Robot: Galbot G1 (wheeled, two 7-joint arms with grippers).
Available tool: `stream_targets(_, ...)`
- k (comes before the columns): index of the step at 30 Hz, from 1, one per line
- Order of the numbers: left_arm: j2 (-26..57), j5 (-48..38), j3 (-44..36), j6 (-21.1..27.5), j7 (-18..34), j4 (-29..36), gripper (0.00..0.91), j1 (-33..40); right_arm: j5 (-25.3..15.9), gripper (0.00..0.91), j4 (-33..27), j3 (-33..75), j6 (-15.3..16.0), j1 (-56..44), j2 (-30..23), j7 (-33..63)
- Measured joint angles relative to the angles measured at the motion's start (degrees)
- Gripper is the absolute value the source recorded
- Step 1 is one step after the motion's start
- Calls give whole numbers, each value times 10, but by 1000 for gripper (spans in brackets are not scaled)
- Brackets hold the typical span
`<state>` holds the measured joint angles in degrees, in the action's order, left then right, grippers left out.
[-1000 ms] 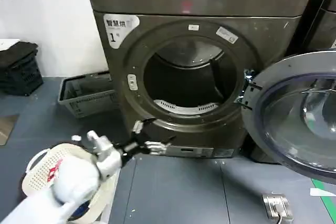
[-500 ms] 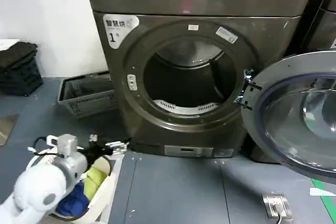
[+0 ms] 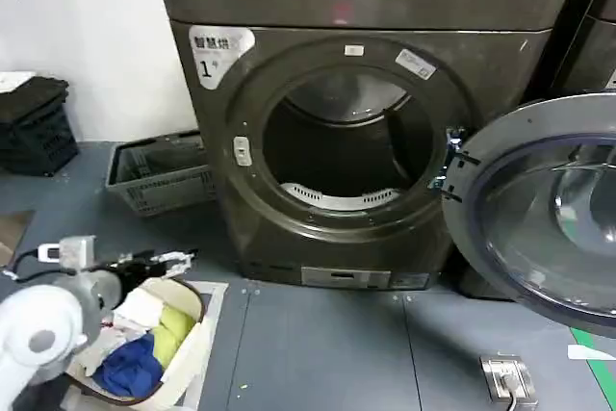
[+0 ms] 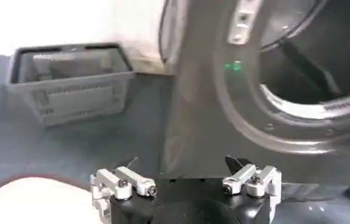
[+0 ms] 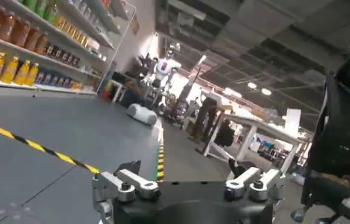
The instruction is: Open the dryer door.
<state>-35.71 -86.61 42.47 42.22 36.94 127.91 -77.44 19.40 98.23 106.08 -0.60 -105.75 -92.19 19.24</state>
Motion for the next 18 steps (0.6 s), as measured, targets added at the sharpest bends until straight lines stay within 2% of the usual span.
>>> stream_targets(8,16,-173,26,0,165,-25,907,-4,1,907,-7,0,-2,-2,0,-3)
stream_targets(18,38,-351,95,-1,254,-66,907,-46,7,907,-5,-8,-2,0,0,-6)
